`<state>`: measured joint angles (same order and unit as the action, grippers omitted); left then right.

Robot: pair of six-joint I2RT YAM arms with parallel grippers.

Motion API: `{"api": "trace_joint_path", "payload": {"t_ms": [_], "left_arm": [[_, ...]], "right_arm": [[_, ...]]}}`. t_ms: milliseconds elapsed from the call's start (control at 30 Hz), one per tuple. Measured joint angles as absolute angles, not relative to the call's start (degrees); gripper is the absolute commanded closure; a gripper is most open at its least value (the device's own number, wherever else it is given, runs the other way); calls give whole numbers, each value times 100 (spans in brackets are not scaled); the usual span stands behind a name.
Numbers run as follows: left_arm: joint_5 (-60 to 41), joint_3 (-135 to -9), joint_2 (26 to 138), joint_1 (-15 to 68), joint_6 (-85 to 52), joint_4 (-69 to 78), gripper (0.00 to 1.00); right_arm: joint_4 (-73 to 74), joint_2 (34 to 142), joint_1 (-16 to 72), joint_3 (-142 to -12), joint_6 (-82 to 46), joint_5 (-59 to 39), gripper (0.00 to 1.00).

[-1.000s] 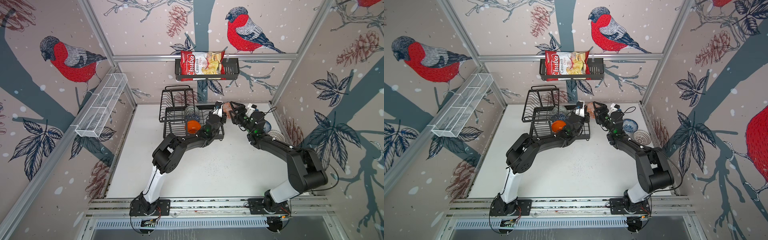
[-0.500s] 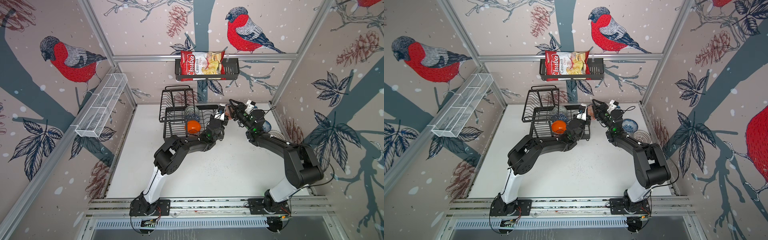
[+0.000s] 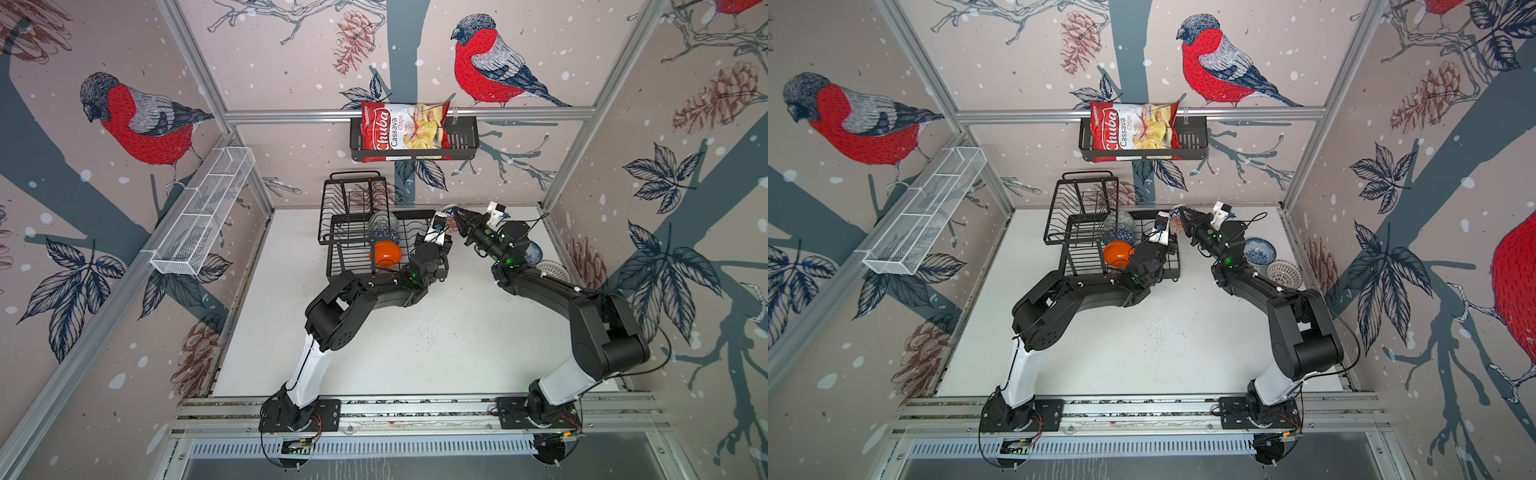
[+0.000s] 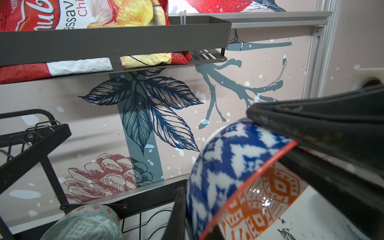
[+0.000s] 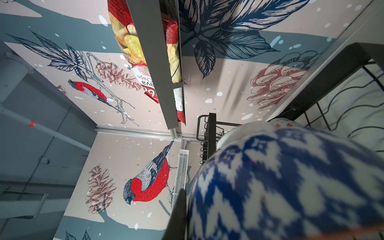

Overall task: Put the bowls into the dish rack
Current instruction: 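Carry the orange-patterned bowl over the rack with both grippers, then lower the orange-patterned bowl into a rack slot with both grippers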

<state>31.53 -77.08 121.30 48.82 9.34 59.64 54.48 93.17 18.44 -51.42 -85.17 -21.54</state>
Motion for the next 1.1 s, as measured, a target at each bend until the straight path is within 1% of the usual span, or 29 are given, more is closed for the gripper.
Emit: {"api": "trace_joint_path", "payload": {"t_ms": [133,200,300,333,367,433,567,800,967,1100], "left_arm": [[2932,-7655,11966,4897,755,6010,64],[2867,-7638,11869,4836,580,6020,55],[2794,-7583,11692,4639,283,6058,31],[2731,-7548,11633,4587,213,6045,21],[2689,-7524,11579,4556,113,6001,14],[2539,-7481,11445,4534,-12,5876,4],[2191,-7459,11076,4434,-165,5561,2],[1549,-7358,10370,4047,-600,5017,2],[906,-7808,10311,3743,-777,4224,2],[600,-7983,10315,3527,-978,3780,2]], "right_arm": [[5889,9522,1765,-5105,-8412,-1800,100],[6040,9566,1750,-5103,-8361,-1664,100],[6202,9633,1647,-5065,-8265,-1579,100],[6276,9651,1605,-5052,-8259,-1557,100],[6318,9660,1566,-5048,-8248,-1544,100],[6425,9686,1514,-5041,-8232,-1538,100],[6569,9911,1496,-5078,-8221,-1490,100],[6687,10685,1658,-5489,-8246,-1555,100],[6753,11257,1876,-5996,-8230,-1651,100],[6667,11614,2078,-6414,-8103,-1671,100]]}}
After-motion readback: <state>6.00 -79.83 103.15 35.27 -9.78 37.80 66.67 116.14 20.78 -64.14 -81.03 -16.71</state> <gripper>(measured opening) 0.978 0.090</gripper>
